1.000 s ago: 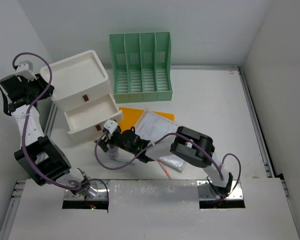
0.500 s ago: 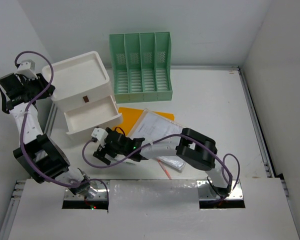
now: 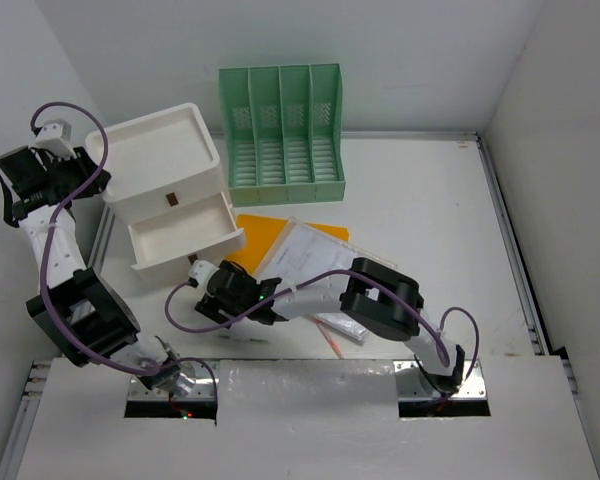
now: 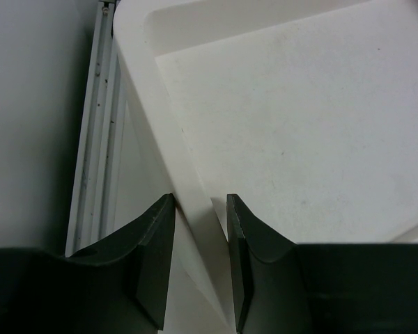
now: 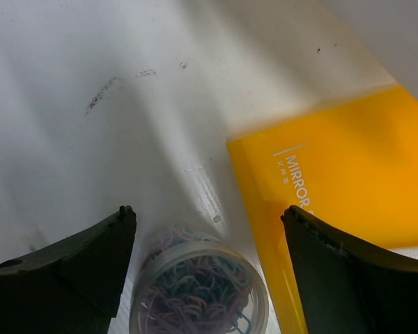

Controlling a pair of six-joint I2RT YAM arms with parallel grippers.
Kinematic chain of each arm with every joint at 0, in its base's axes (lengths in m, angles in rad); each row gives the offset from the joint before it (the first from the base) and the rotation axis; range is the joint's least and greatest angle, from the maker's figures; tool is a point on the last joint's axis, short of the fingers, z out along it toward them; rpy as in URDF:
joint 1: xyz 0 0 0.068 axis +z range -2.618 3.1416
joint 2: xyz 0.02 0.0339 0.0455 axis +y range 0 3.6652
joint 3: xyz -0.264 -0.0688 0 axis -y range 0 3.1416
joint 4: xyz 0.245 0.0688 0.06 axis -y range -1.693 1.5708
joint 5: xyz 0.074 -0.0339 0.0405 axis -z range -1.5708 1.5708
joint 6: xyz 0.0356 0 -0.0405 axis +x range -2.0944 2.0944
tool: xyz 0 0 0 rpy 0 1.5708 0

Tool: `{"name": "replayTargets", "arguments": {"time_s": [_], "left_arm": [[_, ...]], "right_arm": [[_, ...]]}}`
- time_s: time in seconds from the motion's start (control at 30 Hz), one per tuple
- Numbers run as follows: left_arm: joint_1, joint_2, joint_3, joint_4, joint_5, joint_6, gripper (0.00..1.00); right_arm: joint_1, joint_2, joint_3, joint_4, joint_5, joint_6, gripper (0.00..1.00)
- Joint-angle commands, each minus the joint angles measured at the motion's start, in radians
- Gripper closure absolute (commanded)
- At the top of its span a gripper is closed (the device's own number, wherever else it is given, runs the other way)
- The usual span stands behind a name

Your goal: Organize the desk

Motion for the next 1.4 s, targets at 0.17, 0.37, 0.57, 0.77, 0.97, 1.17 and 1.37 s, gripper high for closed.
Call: {"name": "replayTargets", "arguments": {"time_s": [0.17,0.37,0.57,0.77,0.97,1.17,1.37], "left_arm": [[-0.004,0.016,-0.031,-0.196,0.068,0.016,0.78],[-0.006,0.016,-0.031,-0.192,0.071,0.013,0.78],[-0.003,0.017,-0.031,-0.196,0.072,0.017,0.78],[-0.004,0.016,-0.029,-0.198,0.075,0.014,0.78],[-0.003,0.011,-0.026,-0.201,0.077,0.019,0.78],[-0.003,0.01,-0.028,-0.201,0.08,0.017,0.78],[-0.003,0.01,-0.026,-0.198,0.078,0.013,0.78]], "right_arm": [[0.0,-0.044,0.006,-0.039,-0.013,0.024,0.19],[0.003,-0.101,-0.005,-0.071,-0.082,0.007,0.01],[0.003,-0.128,-0.022,-0.148,-0.105,0.017,0.03],[0.003,-0.121,-0.037,-0.162,-0.117,0.037,0.21],[0.003,-0.111,-0.031,-0.148,-0.106,0.021,0.65],[0.003,-0.22,-0.095,-0.106,-0.124,-0.029,1.0],[0.005,-0.476,-0.258,0.068,-0.25,-0.164,1.0]]}}
